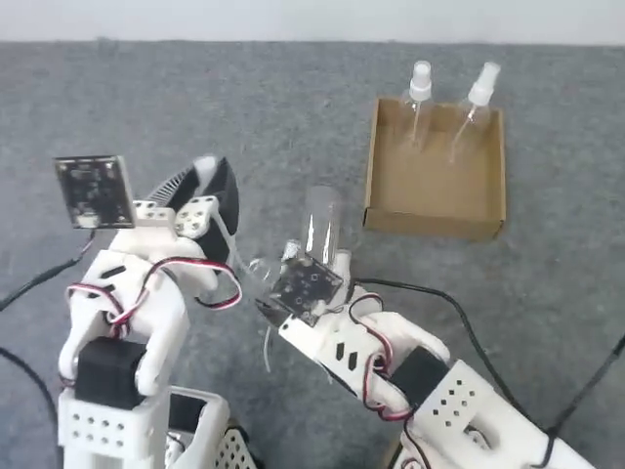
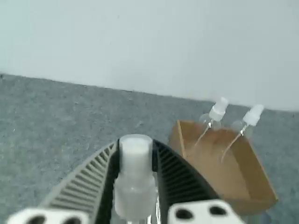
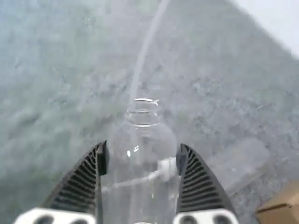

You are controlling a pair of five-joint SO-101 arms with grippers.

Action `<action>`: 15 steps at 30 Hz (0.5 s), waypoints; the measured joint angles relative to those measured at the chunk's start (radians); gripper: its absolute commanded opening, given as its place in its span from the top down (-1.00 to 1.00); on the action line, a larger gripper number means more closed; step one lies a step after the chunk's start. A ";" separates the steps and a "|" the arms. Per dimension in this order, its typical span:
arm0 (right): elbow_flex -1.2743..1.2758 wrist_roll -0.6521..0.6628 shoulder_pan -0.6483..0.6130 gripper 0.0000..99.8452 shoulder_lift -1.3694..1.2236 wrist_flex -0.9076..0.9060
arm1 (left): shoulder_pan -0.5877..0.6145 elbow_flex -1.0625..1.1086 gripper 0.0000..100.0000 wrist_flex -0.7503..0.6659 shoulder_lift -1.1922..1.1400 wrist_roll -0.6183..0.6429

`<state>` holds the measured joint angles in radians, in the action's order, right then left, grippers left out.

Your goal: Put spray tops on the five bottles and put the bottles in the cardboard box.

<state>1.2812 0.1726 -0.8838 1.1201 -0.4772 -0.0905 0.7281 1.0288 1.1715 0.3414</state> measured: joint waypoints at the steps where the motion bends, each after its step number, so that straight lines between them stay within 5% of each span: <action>1: 0.021 -0.018 0.012 0.99 0.017 0.041 | -0.017 0.008 0.98 0.006 0.002 -0.006; 9: 0.138 -0.124 0.068 0.99 0.112 0.239 | -0.147 0.127 0.96 -0.032 0.002 -0.014; 15: 0.138 -0.124 0.068 0.99 0.120 0.249 | -0.155 0.132 0.75 -0.040 0.002 -0.028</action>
<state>1.4193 0.0483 -0.8163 1.2398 -0.2286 -0.2455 0.8600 0.9889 1.1730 0.3138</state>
